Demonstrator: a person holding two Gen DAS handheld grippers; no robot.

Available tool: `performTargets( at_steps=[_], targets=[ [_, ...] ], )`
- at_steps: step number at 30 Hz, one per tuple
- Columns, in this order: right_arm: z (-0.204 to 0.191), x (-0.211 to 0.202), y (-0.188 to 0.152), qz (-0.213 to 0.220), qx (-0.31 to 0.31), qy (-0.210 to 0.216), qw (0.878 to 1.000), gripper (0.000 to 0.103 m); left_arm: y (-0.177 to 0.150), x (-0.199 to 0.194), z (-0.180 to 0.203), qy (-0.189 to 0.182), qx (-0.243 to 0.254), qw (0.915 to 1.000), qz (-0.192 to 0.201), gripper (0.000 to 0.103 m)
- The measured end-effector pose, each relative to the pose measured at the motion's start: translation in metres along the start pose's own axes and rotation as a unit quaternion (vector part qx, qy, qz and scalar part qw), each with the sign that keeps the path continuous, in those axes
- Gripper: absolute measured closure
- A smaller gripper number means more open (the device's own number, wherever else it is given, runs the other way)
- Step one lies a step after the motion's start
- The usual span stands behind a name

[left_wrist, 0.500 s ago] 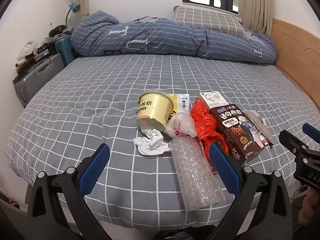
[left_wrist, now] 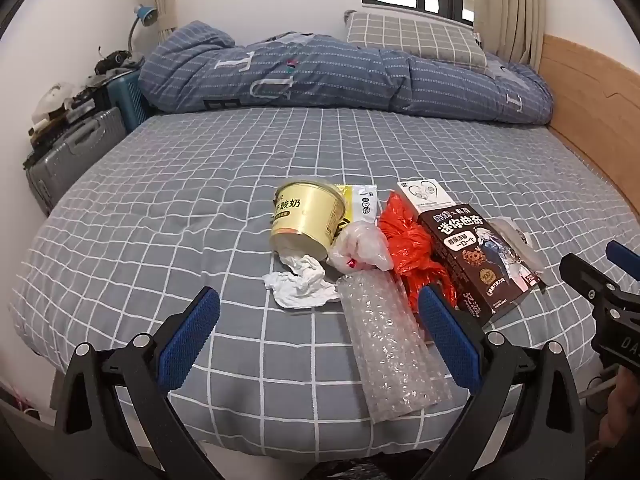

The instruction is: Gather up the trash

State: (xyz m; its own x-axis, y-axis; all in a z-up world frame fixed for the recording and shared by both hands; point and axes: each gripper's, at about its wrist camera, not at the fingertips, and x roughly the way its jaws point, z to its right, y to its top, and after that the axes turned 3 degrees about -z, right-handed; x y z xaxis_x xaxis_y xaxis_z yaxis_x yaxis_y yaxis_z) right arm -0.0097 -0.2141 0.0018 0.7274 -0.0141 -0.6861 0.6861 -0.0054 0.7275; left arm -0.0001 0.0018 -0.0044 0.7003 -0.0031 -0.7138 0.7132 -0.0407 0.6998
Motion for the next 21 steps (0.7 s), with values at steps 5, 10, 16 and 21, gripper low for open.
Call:
performTargets(
  at_steps=[5, 10, 16, 21],
  targets=[
    [0.0004, 0.0003, 0.0001, 0.0, 0.0, 0.0, 1.0, 0.007, -0.0003, 0.0013, 0.0011, 0.0, 0.003, 1.0, -0.001, 0.006],
    [0.0006, 0.0006, 0.0003, 0.0, 0.0, 0.001, 1.0, 0.007, -0.0009, 0.004, 0.0038, 0.003, 0.007, 1.0, -0.003, 0.006],
    [0.0008, 0.0004, 0.0001, -0.001, 0.0, 0.001, 1.0, 0.007, -0.0014, 0.0043, 0.0031, 0.007, 0.005, 1.0, -0.004, 0.006],
    [0.0007, 0.0, -0.0002, -0.001, 0.001, 0.002, 1.0, 0.007, -0.0021, 0.004, 0.0038, 0.011, 0.006, 0.9999, -0.004, 0.006]
  ],
)
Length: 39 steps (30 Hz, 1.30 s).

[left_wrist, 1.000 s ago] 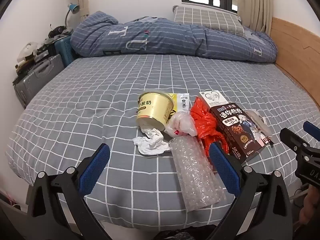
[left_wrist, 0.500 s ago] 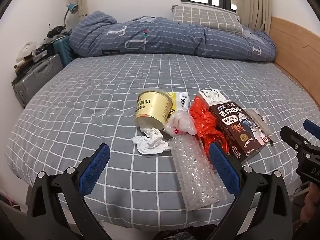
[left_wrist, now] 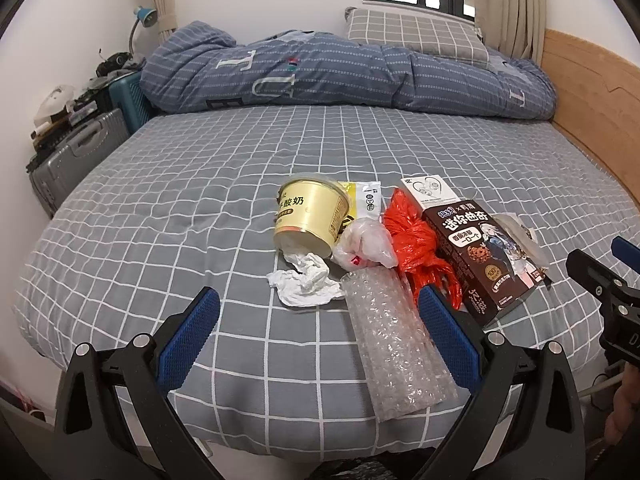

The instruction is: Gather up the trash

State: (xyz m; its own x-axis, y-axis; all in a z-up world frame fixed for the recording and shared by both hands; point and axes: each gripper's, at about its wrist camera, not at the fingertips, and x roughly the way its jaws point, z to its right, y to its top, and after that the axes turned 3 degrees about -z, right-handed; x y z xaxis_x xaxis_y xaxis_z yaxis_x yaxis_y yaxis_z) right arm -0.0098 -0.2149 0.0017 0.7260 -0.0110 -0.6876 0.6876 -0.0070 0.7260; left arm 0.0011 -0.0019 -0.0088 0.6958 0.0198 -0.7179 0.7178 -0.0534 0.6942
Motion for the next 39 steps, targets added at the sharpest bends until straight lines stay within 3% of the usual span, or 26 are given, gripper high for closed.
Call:
performTargets(
  at_steps=[39],
  targets=[
    [-0.0027, 0.0032, -0.0023, -0.008, -0.01, 0.0, 1.0, 0.007, 0.0024, -0.0019, -0.0048, 0.007, -0.006, 0.9999, -0.007, 0.006]
  ],
)
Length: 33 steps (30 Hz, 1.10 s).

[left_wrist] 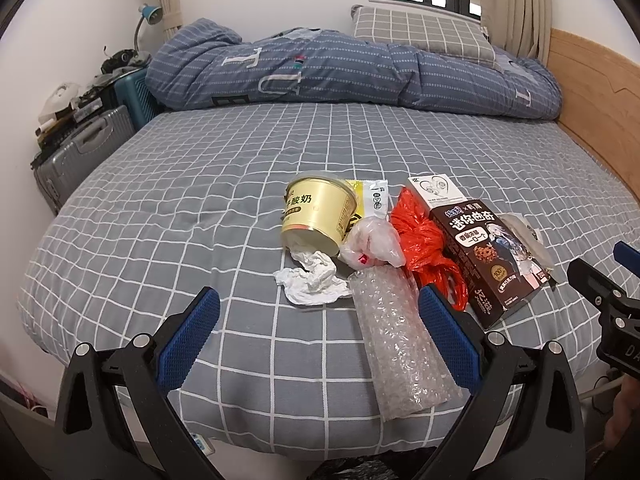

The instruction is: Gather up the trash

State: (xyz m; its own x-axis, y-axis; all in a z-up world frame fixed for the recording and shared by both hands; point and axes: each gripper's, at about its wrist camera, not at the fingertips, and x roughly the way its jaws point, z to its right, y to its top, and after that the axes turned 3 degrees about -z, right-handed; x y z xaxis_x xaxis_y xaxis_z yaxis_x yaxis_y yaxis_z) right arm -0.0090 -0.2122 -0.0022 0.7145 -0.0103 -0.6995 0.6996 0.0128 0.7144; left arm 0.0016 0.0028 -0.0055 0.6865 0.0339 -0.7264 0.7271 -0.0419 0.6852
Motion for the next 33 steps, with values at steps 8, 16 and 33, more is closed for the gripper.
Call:
performTargets(
  at_steps=[8, 16, 33],
  targets=[
    [0.0, 0.0, 0.0, -0.001, 0.0, 0.0, 1.0, 0.007, 0.0, 0.001, 0.001, 0.002, 0.001, 1.0, -0.002, 0.006],
    [0.001, 0.001, 0.0, -0.001, 0.0, -0.001, 1.0, 0.007, -0.001, 0.009, 0.001, 0.006, 0.001, 0.9999, -0.01, 0.006],
    [0.1, 0.104, 0.033, -0.055, 0.039, -0.068, 0.995, 0.009, -0.013, 0.062, 0.041, -0.019, 0.025, 0.9965, -0.078, 0.006]
  ],
)
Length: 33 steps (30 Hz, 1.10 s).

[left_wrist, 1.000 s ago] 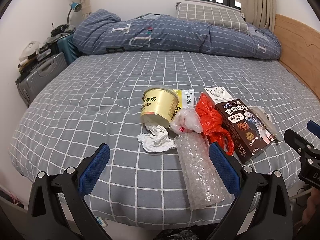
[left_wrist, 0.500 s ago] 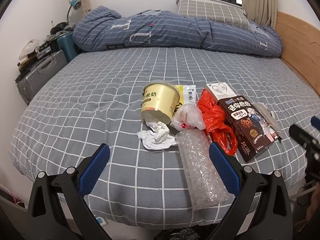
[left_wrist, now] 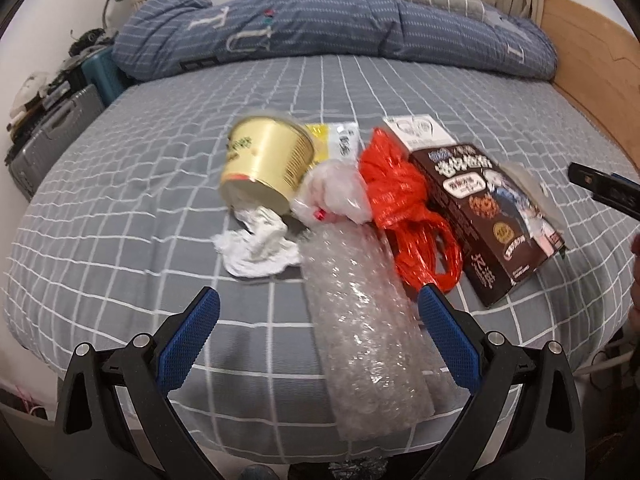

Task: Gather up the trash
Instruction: 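Grasp the bubble-wrap roll with the left tool while the right tool grasps the white plastic bag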

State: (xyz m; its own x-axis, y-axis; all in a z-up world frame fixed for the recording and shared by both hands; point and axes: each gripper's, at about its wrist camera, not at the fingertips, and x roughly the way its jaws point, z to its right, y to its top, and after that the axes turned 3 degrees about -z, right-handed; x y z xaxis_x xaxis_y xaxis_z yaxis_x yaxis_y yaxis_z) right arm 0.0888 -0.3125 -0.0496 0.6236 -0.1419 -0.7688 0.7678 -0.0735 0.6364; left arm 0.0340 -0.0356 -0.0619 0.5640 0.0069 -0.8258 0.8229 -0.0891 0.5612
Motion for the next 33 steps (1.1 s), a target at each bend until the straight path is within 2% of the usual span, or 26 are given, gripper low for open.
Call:
performTargets(
  at_steps=[7, 12, 13, 14, 16, 19, 23, 25, 33],
  targets=[
    [-0.008, 0.045, 0.013, -0.036, -0.012, 0.03, 0.999, 0.012, -0.005, 0.014, 0.01, -0.019, 0.003, 0.9995, -0.025, 0.008],
    [-0.025, 0.072, 0.014, -0.067, -0.032, 0.039, 0.996, 0.022, -0.008, 0.026, 0.015, -0.038, 0.002, 0.9977, -0.055, 0.026],
    [-0.027, 0.076, 0.015, -0.07, -0.033, 0.039, 0.996, 0.023, -0.009, 0.032, 0.015, -0.043, -0.001, 0.9969, -0.066, 0.035],
    [-0.026, 0.079, 0.015, -0.073, -0.032, 0.043, 0.996, 0.024, -0.01, 0.036, 0.016, -0.05, -0.002, 0.9961, -0.073, 0.039],
    [-0.024, 0.084, 0.017, -0.08, -0.022, 0.056, 0.995, 0.034, -0.011, 0.041, 0.016, -0.064, -0.004, 0.9947, -0.081, 0.048],
    [-0.024, 0.088, 0.019, -0.089, -0.014, 0.065, 0.994, 0.038, -0.011, 0.043, 0.014, -0.075, -0.005, 0.9939, -0.081, 0.062],
    [-0.021, 0.093, 0.02, -0.099, -0.006, 0.068, 0.993, 0.044, -0.01, 0.04, 0.008, -0.086, -0.012, 0.9929, -0.081, 0.067],
    [-0.019, 0.094, 0.02, -0.101, 0.0, 0.07, 0.992, 0.052, -0.012, 0.036, 0.003, -0.089, -0.016, 0.9926, -0.08, 0.068],
    [-0.017, 0.091, 0.021, -0.092, -0.003, 0.052, 0.994, 0.068, -0.016, 0.012, -0.013, -0.085, -0.014, 0.9941, -0.066, 0.069]
  ],
)
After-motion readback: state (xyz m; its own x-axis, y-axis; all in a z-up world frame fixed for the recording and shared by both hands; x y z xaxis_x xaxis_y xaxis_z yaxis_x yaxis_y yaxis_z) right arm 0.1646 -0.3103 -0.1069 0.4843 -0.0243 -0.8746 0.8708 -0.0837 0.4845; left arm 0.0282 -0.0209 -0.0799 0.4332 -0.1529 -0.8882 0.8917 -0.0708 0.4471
